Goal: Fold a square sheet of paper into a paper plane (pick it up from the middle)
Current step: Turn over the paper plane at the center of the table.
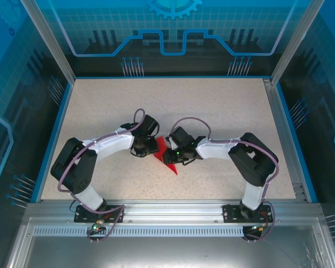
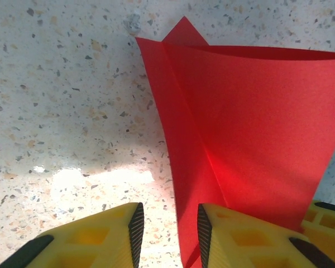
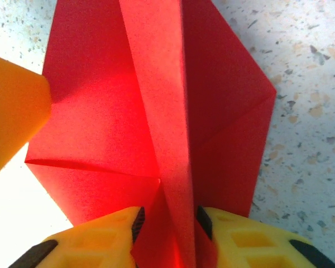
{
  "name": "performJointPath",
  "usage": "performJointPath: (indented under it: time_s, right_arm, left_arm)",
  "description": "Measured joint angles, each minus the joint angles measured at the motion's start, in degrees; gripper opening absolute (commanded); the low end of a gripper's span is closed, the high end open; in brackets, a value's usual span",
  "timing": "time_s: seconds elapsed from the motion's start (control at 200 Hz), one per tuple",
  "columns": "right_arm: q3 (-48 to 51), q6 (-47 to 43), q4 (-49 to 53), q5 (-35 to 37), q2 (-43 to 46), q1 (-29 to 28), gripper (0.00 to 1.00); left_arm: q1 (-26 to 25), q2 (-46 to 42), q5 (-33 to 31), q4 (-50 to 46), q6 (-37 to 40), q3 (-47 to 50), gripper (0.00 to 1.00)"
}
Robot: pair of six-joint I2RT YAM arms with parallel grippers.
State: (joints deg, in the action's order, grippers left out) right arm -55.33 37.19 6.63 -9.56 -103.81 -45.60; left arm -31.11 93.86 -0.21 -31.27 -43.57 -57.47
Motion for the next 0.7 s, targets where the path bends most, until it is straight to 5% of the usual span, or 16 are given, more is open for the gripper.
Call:
performJointPath:
  time_s: [0.255,0.7]
  right_arm:
    - [-0.96,-0.5,1.68,1.95,-0.42,-0.63,0.08]
    - [-3.98,-0.11,12.66,19.89,7.5,-0.94,0.05]
  left_arm:
    - [0.37,-5.38,-0.09,1.18,-0.02,2.69,0.36]
    - [0.59,-16.57,-4.33,4.68,-0.07,7.45,0.37]
